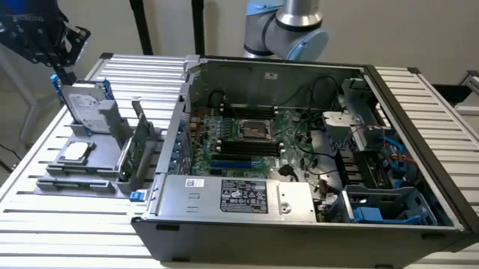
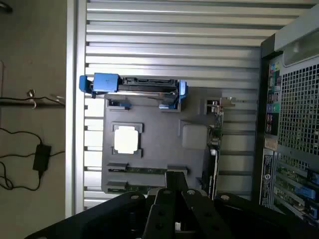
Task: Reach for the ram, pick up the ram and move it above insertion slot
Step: 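Reach for the ram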
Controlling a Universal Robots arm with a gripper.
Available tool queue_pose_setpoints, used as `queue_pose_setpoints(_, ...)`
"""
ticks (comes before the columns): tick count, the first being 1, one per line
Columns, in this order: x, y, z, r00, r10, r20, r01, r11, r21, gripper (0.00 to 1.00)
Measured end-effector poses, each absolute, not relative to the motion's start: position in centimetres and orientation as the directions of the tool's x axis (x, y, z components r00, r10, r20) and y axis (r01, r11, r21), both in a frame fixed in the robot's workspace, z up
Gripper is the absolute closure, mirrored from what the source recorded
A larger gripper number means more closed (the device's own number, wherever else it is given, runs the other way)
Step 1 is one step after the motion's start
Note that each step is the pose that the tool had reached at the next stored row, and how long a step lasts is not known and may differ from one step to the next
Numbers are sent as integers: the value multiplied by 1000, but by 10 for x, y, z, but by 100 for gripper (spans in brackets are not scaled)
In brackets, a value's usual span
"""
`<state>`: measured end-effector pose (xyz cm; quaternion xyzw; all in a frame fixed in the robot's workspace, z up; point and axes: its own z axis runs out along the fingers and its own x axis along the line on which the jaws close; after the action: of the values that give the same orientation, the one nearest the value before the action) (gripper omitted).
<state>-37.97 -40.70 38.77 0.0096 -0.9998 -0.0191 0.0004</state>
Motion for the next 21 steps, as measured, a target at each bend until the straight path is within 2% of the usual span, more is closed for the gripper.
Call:
queue_pose_setpoints(13, -380, -408, 388, -1000, -19, 1, -19, 999, 38, 89)
queue_pose_setpoints(21, -380, -441, 378, -1000, -19, 0, -19, 999, 38, 89)
